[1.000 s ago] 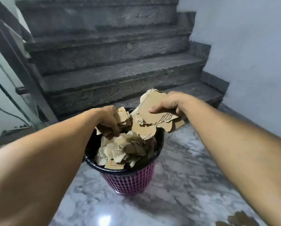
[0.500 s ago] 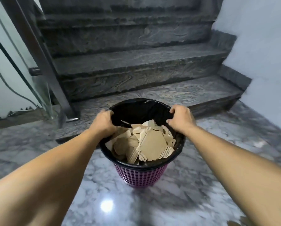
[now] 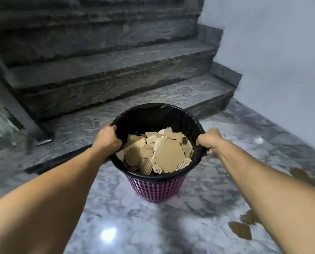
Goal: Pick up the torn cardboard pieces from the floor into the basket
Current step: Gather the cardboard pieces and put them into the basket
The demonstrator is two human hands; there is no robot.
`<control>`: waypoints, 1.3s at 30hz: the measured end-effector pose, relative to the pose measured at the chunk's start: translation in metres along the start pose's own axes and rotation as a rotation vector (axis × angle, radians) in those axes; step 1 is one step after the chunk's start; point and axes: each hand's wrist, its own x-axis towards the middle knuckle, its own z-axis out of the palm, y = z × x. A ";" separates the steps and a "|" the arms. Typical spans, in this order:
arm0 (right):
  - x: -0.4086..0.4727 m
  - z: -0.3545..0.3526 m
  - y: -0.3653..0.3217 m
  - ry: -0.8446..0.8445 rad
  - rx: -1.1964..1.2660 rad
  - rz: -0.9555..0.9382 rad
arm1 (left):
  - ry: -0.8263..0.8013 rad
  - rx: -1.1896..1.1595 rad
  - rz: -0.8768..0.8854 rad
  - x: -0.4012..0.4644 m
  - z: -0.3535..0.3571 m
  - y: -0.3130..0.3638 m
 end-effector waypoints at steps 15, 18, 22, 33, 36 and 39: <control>0.090 -0.214 0.107 0.295 0.414 0.193 | -0.236 -0.018 0.363 -0.028 0.144 0.250; 0.101 -0.247 0.126 0.344 0.473 0.221 | -0.274 -0.044 0.421 -0.034 0.169 0.289; 0.111 -0.277 0.144 0.367 0.492 0.245 | -0.281 -0.020 0.450 -0.038 0.186 0.328; 0.092 -0.328 0.169 0.121 0.549 0.235 | -0.248 0.029 0.433 -0.043 0.204 0.373; 0.084 -0.337 0.189 0.083 0.539 0.261 | -0.137 -0.023 0.426 -0.057 0.213 0.367; 0.072 -0.346 0.221 0.072 0.496 0.284 | -0.047 -0.033 0.431 -0.083 0.232 0.356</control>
